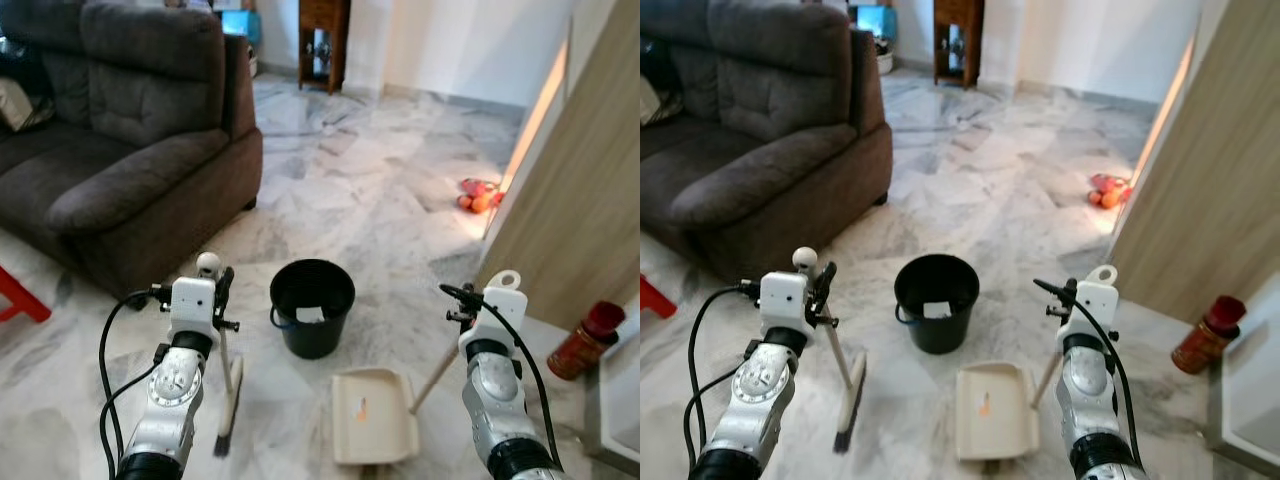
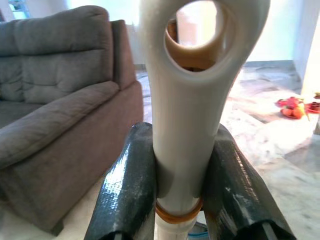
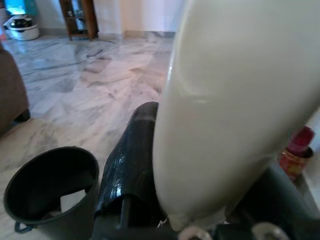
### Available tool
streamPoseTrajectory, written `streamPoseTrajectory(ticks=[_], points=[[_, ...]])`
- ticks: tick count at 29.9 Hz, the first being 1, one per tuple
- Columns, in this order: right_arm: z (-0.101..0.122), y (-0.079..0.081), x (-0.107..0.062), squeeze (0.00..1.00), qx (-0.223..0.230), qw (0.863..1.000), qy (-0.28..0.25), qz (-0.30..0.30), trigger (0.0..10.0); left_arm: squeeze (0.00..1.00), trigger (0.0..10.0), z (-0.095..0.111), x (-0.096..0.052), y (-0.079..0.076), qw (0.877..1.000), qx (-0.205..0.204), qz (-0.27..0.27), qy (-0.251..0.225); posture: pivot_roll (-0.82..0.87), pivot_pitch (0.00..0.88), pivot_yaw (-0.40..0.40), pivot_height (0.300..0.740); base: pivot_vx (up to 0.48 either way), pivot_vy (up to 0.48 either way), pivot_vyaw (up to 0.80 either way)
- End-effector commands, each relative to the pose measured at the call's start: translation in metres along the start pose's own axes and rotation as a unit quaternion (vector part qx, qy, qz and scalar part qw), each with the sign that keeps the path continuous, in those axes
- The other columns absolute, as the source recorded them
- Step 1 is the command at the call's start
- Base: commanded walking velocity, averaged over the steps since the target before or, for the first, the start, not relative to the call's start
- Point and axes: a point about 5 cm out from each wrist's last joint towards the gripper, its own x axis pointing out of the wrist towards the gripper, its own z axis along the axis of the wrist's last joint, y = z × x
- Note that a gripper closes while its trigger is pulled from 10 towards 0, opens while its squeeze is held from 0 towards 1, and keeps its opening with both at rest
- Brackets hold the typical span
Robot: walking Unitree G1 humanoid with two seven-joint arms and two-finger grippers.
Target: Sweep floor
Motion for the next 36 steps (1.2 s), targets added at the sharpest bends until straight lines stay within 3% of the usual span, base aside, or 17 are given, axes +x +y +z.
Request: streamPoseTrajectory(ticks=[1,13,31,36], points=[[0.012,0.001,0.005,0.00,0.002,1.000,-0.029,0.002,10.0,0.00,10.0,0.010,0.006,-0.003,1.000,0.005,-0.004,-0.022,-0.01,0.000,-0.030,0.740,0.000,0.000,0.00],[0.014,0.000,0.007,0.00,0.002,1.000,-0.030,-0.002,10.0,0.00,10.0,0.012,0.010,-0.001,1.000,0.006,0.001,-0.023,-0.06,0.000,-0.030,0.740,0.000,0.000,0.00],[0.020,0.000,0.007,0.00,0.011,0.999,-0.046,-0.015,10.0,0.00,10.0,0.009,0.015,-0.003,1.000,0.008,-0.021,-0.014,-0.13,0.000,0.030,0.740,0.000,0.000,0.00],[0.020,0.002,0.007,0.00,0.009,0.999,-0.043,-0.011,10.0,0.00,10.0,0.009,0.017,-0.003,0.999,0.013,-0.026,-0.013,-0.09,0.000,0.038,0.740,0.000,0.000,-0.75]])
